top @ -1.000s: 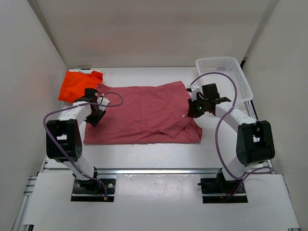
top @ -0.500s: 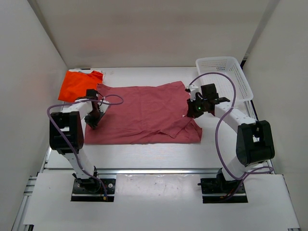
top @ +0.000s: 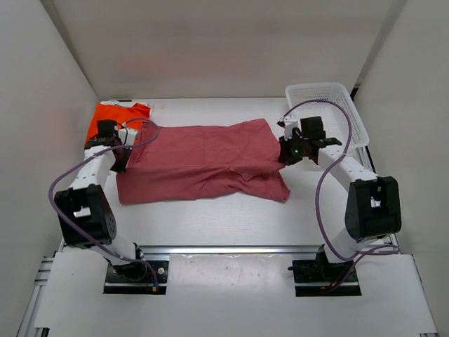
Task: Fold and stack the t-shirts
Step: Fold the flattened tshirt in 1/3 of the way
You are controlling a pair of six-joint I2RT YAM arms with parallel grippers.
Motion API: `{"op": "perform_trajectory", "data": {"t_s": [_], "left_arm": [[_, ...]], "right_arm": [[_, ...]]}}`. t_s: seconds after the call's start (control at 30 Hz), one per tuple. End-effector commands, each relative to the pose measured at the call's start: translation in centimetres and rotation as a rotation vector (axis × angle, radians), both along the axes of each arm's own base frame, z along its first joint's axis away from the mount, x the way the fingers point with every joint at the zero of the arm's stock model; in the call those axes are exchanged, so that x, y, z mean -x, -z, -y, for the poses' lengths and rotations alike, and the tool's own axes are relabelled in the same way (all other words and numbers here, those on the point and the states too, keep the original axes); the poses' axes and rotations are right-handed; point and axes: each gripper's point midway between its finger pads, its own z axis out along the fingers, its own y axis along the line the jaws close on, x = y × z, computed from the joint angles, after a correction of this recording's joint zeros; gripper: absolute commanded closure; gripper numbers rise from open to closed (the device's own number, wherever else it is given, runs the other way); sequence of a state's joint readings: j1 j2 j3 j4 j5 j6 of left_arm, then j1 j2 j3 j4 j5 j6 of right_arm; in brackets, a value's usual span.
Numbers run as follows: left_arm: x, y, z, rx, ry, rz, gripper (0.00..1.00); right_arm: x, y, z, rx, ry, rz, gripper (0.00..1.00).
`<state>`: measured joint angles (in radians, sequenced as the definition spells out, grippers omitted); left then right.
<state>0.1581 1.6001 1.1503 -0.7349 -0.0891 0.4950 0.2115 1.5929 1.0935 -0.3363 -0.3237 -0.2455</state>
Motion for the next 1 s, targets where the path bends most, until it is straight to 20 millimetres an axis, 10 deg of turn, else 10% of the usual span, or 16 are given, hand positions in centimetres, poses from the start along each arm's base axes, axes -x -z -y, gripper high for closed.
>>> {"op": "perform_trajectory", "data": {"t_s": [0.0, 0.2, 0.53, 0.63, 0.73, 0.97], "left_arm": [[-0.6, -3.1, 0.5, -0.014, 0.006, 0.121, 1.00], [0.7, 0.3, 0.7, -0.028, -0.014, 0.065, 1.00], [-3.0, 0.8, -0.4, -0.097, -0.031, 0.112, 1.00], [-3.9, 1.1, -0.5, -0.141, -0.047, 0.116, 0.88], [-4.3, 0.8, -2.0, -0.154, -0.116, 0.108, 0.57], [0.1, 0.5, -3.1, -0.028, -0.217, 0.000, 0.43]], "right_arm": [[-2.3, -2.7, -0.8, 0.006, -0.030, 0.114, 1.00], [-3.1, -1.6, -1.5, 0.048, -0.058, 0.134, 1.00], [-6.1, -0.9, -1.3, 0.117, -0.026, 0.171, 0.98], [-6.9, -0.9, -1.3, 0.165, 0.000, 0.190, 0.57], [-7.4, -3.4, -1.4, 0.162, 0.005, 0.242, 0.45], [0.2, -3.3, -1.5, 0.067, -0.092, 0.007, 0.67]]}}
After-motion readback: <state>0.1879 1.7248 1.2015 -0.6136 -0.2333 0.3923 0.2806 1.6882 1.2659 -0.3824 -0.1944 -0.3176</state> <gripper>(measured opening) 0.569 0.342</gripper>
